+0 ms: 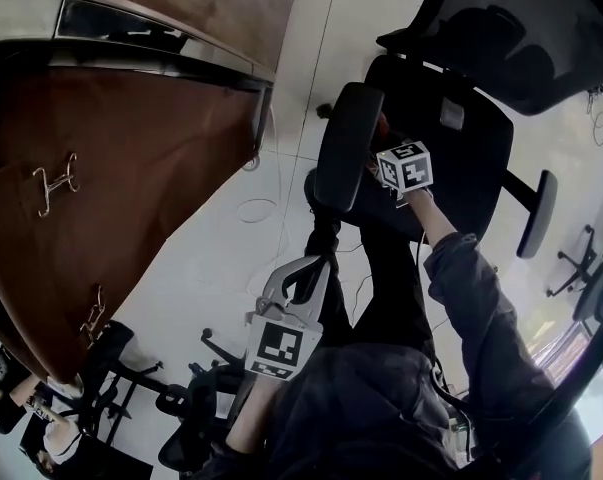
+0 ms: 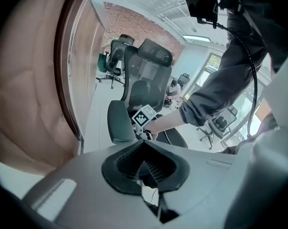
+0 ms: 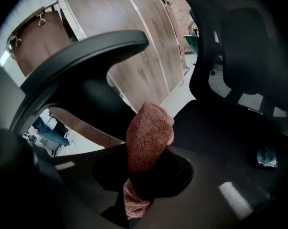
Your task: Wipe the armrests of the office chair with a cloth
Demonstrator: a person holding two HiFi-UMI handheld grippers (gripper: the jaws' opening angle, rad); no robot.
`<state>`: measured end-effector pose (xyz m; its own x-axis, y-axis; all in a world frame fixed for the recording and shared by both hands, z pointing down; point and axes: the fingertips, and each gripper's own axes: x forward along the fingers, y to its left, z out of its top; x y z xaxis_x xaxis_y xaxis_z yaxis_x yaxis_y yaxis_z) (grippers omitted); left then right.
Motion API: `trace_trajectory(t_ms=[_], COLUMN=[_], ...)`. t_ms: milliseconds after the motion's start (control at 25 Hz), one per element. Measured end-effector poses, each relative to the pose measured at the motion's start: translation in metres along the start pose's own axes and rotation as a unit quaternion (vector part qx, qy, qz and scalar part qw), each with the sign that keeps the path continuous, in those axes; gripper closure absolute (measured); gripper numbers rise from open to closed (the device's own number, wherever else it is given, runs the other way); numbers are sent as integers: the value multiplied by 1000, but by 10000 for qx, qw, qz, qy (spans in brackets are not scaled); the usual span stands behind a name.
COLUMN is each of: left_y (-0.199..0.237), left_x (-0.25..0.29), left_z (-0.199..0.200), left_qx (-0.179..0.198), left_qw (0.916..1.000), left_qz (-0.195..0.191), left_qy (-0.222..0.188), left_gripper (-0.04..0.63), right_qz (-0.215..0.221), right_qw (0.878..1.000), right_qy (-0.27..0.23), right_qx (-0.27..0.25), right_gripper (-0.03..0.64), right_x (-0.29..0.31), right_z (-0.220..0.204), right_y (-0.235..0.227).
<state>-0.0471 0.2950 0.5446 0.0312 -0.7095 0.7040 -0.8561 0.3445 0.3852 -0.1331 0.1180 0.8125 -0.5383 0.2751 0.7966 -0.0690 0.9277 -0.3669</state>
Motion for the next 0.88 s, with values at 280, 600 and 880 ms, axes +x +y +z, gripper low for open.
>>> trace_trajectory(t_ms=[280,600,880], left_y=[-6,-12,-14], left_x=[2,-4,-8], left_z=[2,8,4], left_qx=[27,133,168], left_qw=[10000,9996,9995], left_qz=[-73,-172,-196], left_qy=[-25,-154,-194], left_gripper=[580,580,580], right_qz=[267,522,453], right_qw=[9995,9931,9844], right_qy=[-184,-996,-1342], right_qx=[46,-321,-1045], right_gripper=[526,526,526], right_x=[-14,-112,-141], right_z=[13,54,94], right_y=[17,54,56])
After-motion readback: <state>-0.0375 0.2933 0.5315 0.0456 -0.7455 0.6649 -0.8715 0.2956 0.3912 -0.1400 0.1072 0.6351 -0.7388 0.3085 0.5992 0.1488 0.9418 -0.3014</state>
